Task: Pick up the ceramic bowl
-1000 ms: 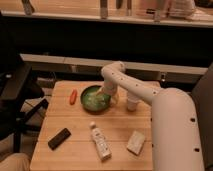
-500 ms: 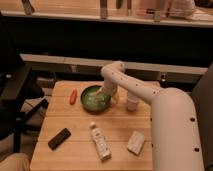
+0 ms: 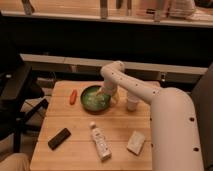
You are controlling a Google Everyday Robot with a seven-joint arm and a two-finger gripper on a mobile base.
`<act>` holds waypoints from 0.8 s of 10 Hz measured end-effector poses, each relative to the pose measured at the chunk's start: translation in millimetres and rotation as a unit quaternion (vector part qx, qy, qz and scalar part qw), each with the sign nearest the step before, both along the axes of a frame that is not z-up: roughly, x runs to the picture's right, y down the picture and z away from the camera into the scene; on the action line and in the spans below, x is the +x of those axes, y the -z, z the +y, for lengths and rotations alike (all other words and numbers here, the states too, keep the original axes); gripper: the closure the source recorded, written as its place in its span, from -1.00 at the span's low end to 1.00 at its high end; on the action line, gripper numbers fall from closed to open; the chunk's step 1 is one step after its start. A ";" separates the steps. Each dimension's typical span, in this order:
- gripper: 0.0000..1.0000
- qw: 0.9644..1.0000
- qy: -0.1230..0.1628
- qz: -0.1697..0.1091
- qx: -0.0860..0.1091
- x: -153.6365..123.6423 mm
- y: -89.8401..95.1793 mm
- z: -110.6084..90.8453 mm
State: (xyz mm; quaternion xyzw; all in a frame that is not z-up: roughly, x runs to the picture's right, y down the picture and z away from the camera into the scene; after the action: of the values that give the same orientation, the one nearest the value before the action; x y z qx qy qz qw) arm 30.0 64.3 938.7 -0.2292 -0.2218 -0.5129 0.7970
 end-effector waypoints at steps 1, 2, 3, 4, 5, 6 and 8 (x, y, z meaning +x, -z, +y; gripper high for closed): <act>-0.60 1.000 0.000 0.000 0.000 0.2 0.0 0.1; -0.60 1.000 0.002 0.001 0.000 0.7 0.0 0.0; -0.60 1.000 0.003 0.001 0.000 0.3 -0.1 0.1; -0.60 1.000 0.003 0.000 0.000 -0.4 -0.1 0.1; -0.60 1.000 0.004 0.000 0.000 -0.8 -0.2 0.0; -0.60 1.000 0.005 0.001 0.000 -0.8 -0.3 0.1; -0.60 1.000 0.006 0.001 0.000 -0.5 -0.5 0.7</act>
State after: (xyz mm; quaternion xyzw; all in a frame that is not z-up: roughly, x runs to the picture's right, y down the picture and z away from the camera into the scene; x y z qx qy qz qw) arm 29.5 65.0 939.2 -0.2316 -0.2196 -0.5175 0.7940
